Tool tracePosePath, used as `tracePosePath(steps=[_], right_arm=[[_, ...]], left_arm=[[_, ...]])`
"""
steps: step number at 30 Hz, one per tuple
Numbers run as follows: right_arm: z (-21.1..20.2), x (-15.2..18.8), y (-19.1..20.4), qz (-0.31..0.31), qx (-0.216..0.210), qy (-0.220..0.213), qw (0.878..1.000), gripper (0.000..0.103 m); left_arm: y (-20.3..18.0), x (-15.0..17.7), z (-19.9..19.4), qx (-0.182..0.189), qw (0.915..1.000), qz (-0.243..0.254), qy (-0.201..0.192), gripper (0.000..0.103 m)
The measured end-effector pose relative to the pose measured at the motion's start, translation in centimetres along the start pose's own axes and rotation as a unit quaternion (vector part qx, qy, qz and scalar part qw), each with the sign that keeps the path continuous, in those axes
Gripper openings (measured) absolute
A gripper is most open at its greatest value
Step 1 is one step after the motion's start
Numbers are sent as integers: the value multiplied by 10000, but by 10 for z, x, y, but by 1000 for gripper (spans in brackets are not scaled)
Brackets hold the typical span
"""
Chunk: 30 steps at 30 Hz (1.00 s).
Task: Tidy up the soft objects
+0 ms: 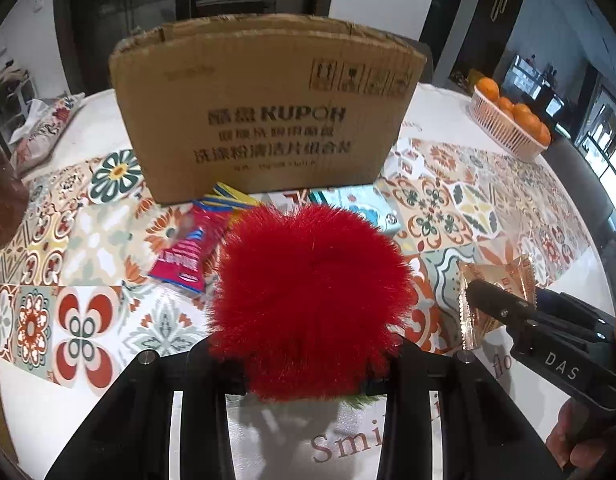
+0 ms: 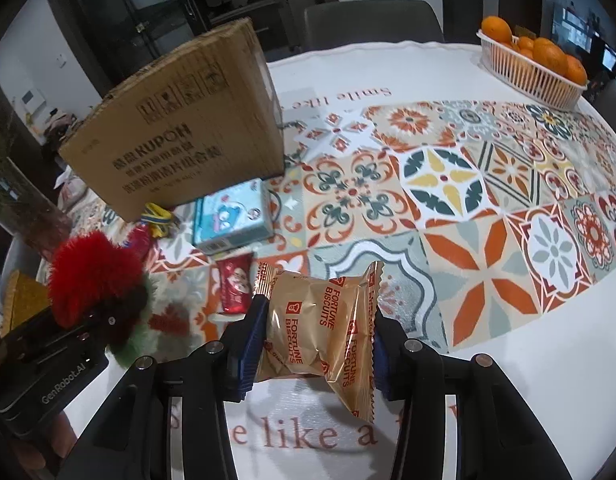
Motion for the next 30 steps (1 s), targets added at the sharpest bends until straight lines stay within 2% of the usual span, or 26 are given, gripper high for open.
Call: tracePosePath(steps=[13,30], right_arm=[[-29,-26,29,-171,-375,-445,9982,47],[-69,-72,61,-332,-746,-1216,9892,47]], left_arm=[[10,-31,-47,-169,9979,-89,-615,36],[17,-71,-93,-222,9910,-196,-1302,36]])
Point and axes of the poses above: each gripper's, at about its wrist camera, not at the fingertips, and z roughly the way its jaws point, y to its left, x to its underside, the point moved 7 cm from there along z, roughly the way its jaws point, and after that the axes turned 10 degrees about -y, right-handed, at the moved point
